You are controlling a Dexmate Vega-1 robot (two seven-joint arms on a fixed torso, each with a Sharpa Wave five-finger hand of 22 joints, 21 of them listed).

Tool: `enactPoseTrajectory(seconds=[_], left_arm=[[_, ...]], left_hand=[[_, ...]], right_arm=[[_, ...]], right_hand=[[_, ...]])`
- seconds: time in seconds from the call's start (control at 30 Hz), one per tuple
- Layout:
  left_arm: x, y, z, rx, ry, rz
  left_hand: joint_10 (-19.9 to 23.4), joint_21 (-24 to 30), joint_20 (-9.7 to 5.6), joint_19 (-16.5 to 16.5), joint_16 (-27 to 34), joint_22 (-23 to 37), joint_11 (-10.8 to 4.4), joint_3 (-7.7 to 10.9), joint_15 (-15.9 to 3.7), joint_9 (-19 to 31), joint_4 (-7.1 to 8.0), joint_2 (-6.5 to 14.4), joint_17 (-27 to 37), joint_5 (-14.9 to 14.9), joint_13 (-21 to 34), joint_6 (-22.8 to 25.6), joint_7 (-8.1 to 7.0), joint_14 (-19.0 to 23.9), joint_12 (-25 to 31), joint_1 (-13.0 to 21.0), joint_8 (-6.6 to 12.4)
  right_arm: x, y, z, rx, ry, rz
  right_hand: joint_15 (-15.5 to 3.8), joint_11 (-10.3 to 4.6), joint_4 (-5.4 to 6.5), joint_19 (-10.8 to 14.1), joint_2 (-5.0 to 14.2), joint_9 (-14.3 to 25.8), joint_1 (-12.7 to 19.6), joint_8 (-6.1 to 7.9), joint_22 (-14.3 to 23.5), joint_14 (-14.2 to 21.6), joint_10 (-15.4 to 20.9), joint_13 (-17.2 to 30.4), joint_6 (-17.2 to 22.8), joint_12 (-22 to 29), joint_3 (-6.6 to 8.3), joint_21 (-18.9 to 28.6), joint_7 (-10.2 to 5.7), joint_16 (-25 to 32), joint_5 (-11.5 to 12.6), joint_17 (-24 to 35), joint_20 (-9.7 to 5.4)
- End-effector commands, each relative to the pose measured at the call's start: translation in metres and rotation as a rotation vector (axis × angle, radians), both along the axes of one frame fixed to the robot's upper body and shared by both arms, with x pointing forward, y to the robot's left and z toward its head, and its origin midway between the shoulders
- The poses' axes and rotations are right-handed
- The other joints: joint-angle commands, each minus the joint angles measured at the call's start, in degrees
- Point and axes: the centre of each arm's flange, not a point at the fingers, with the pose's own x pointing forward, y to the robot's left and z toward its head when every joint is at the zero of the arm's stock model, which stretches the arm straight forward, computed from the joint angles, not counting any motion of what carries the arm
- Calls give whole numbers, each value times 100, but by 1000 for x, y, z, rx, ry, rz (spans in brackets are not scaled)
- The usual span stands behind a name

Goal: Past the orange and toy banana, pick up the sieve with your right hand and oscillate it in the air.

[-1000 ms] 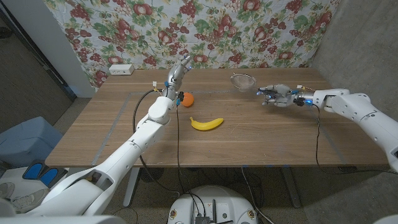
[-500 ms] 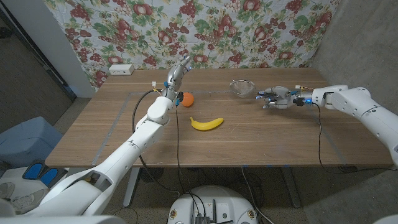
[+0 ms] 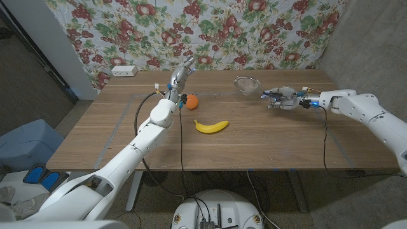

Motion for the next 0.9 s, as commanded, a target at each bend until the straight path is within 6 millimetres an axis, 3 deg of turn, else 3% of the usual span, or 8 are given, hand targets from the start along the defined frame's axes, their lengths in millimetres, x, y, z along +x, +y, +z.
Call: enactPoseTrajectory(seconds=[0.03,0.23,0.9], left_arm=[[2,0,0,-1,3,-3],[4,0,2,1,2,-3],[11,0,6,0,0,-9]], left_hand=[[-33,-13,32,23,10,26,-3,45,-7,3,-2,11,10,-9,14,27,21,-39,-15,-49,5],[-38,-19,32,26,10,26,-2,51,-8,3,-2,10,10,-10,14,31,21,-40,-17,-52,5],[-32,-40,36,34,8,27,-4,69,-12,3,-4,8,9,-10,14,34,20,-42,-14,-61,3]], right_arm=[[2,1,2,158,-130,145],[5,-1,3,246,-157,215],[9,0,6,266,-160,255]], right_hand=[[-453,-121,5,-70,12,36,-31,-24,18,-9,-188,20,121,25,7,-22,121,-10,30,11,-439],[-452,-133,24,-107,-1,33,-58,-34,18,-44,-226,54,103,36,-13,-35,91,-21,37,12,-456],[-461,-154,47,-110,2,31,-87,-27,16,-85,-229,29,114,32,-33,-44,74,-34,58,11,-473]])
